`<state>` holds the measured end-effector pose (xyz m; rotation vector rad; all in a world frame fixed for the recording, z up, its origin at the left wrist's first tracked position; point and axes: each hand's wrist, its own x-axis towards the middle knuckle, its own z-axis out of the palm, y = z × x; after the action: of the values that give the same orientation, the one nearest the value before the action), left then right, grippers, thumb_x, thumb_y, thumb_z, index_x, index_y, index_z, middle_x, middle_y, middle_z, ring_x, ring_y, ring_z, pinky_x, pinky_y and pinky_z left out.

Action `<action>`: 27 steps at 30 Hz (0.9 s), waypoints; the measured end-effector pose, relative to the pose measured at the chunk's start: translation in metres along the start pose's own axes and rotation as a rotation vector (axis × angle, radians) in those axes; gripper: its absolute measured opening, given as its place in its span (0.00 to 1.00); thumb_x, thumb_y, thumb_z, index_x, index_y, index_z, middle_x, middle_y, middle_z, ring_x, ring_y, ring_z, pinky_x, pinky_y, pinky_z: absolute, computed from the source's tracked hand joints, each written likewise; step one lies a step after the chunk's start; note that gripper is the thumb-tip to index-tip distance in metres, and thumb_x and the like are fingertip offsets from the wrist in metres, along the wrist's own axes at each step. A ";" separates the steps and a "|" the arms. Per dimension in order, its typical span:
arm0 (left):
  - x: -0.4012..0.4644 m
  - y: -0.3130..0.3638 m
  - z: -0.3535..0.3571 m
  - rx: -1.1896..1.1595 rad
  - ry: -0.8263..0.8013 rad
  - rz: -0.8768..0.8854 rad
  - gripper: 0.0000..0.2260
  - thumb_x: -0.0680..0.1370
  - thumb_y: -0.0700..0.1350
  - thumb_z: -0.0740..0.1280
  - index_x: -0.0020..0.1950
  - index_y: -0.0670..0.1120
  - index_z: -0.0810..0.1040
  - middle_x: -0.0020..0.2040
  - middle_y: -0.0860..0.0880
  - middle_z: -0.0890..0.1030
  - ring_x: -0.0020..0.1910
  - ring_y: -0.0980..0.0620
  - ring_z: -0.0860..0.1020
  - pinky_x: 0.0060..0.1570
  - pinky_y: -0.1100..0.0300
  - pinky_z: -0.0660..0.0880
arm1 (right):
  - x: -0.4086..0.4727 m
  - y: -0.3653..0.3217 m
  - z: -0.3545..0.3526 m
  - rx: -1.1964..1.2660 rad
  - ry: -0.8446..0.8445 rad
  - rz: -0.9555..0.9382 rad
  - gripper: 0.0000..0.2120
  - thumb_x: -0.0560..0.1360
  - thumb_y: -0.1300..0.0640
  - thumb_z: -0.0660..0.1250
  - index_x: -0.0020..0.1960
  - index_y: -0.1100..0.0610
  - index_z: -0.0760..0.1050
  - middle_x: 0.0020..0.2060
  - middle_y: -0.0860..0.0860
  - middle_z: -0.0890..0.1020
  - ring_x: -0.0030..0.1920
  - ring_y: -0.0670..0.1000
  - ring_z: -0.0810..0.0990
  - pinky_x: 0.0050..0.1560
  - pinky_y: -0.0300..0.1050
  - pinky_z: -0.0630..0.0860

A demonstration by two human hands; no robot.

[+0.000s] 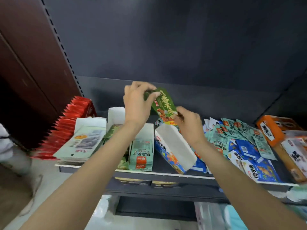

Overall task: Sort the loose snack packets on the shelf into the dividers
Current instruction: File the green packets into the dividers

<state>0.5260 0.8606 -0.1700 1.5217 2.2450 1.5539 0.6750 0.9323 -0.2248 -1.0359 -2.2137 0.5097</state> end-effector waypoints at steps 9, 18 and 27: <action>-0.032 -0.056 -0.129 0.293 0.081 0.160 0.05 0.73 0.53 0.70 0.45 0.53 0.82 0.30 0.61 0.68 0.48 0.50 0.70 0.43 0.59 0.53 | -0.013 -0.106 0.076 0.122 -0.044 0.024 0.15 0.73 0.66 0.66 0.31 0.55 0.66 0.24 0.49 0.66 0.28 0.46 0.60 0.30 0.44 0.56; -0.058 -0.096 -0.127 0.514 -0.305 0.510 0.07 0.73 0.45 0.67 0.44 0.49 0.85 0.36 0.49 0.83 0.37 0.43 0.79 0.39 0.54 0.72 | -0.023 -0.114 0.113 0.110 -0.351 0.139 0.09 0.75 0.65 0.65 0.51 0.60 0.82 0.47 0.56 0.83 0.47 0.53 0.77 0.41 0.39 0.65; -0.068 -0.103 -0.082 0.588 -0.569 0.116 0.12 0.81 0.45 0.58 0.60 0.50 0.79 0.53 0.44 0.80 0.48 0.43 0.78 0.40 0.56 0.71 | -0.036 -0.092 0.090 0.179 -0.397 0.142 0.13 0.75 0.66 0.65 0.55 0.56 0.81 0.54 0.51 0.82 0.56 0.48 0.78 0.59 0.40 0.71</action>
<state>0.4503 0.7512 -0.2350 1.9198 2.3615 0.3561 0.5816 0.8409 -0.2509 -1.0726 -2.3840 1.0338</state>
